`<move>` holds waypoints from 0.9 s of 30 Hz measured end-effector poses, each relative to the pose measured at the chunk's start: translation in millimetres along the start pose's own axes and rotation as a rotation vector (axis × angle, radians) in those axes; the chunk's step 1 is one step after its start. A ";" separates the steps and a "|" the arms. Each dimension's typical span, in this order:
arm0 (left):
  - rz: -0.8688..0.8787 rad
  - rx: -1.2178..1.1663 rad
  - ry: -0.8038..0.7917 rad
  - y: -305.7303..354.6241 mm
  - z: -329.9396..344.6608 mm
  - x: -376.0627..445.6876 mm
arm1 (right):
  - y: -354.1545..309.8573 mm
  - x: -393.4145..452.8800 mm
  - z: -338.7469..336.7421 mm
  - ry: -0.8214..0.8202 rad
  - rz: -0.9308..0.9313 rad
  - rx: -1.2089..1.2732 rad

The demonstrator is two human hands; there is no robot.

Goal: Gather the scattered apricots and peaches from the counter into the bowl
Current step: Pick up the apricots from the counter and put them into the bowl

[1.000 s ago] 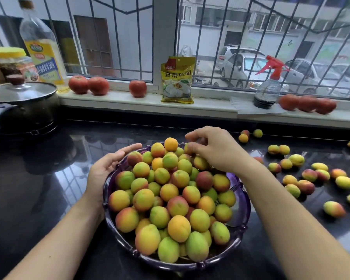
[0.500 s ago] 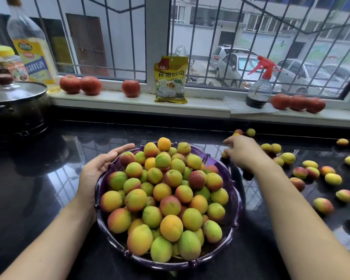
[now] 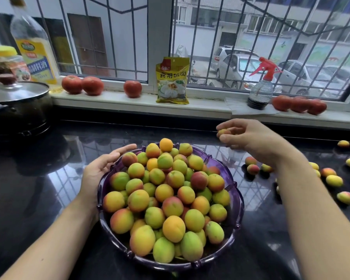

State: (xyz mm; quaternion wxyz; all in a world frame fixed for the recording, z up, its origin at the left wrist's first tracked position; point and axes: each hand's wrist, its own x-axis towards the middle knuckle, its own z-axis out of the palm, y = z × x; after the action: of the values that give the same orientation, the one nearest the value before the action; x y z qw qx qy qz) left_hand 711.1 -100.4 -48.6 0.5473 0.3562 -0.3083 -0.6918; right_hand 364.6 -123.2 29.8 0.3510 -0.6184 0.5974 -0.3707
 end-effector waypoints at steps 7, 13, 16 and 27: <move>0.003 0.011 -0.016 -0.3 -0.1 -0.7 | -32.9 -22.3 17.4 -0.213 0.023 -0.261; 0.008 0.011 -0.027 -0.4 1.2 -1.8 | -42.3 -21.2 38.8 -0.161 -0.005 -0.550; 0.010 0.010 -0.029 0.0 2.0 -2.3 | -44.9 -25.7 35.3 -0.195 -0.011 -0.595; 0.006 0.026 -0.018 -0.7 0.8 0.0 | -40.4 -24.5 22.5 -0.167 -0.016 -0.491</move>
State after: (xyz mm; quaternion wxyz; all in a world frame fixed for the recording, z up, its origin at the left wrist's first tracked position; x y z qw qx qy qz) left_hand 710.0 -100.2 -48.7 0.5419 0.3563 -0.3234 -0.6890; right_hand 403.4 -97.3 53.5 0.2356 -0.7181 0.6337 -0.1651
